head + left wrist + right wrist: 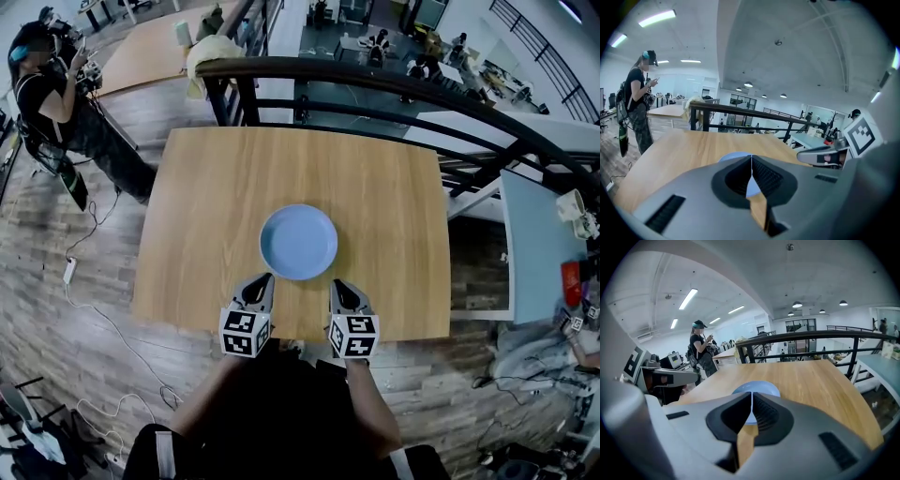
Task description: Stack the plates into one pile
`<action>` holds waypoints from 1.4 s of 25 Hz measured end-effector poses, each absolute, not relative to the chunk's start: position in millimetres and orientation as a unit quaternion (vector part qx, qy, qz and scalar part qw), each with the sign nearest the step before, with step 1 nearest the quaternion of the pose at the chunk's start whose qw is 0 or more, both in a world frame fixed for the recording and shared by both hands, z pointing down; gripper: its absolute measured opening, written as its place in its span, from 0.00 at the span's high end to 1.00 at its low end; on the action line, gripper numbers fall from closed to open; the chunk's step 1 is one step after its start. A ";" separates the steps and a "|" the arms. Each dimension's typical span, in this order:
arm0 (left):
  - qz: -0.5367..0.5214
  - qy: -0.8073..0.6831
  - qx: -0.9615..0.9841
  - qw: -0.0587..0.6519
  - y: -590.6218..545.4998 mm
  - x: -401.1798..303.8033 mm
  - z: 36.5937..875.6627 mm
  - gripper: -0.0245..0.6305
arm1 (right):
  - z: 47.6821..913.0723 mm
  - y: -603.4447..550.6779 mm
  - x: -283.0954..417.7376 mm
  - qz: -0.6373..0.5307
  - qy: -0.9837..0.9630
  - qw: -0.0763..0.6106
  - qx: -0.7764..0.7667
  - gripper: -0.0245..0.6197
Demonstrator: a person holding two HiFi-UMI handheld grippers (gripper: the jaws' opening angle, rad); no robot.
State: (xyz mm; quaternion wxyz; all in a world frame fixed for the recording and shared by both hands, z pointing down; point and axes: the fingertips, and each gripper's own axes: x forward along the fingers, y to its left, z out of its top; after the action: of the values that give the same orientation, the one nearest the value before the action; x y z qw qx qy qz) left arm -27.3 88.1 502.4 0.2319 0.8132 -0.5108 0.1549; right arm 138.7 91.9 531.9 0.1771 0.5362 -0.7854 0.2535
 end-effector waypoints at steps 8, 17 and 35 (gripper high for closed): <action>0.103 -0.536 0.819 0.176 125.4 -31.4 455.8 0.93 | 492.0 123.2 131.7 0.219 -0.806 0.115 0.539 0.91; 0.065 -0.534 0.829 0.152 144.5 -45.2 422.2 0.93 | 440.9 149.2 112.8 0.185 -0.820 0.052 0.539 0.91; 0.044 -0.502 0.853 0.137 153.4 -70.4 408.9 0.92 | 422.7 169.0 77.3 0.155 -0.800 0.031 0.579 0.91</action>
State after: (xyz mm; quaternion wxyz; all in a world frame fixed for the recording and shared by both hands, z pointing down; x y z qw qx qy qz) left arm -70.4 153.4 408.9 0.1367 0.8531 -0.5017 0.0436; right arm 77.3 169.0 422.7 0.0314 0.5789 -0.7998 0.1555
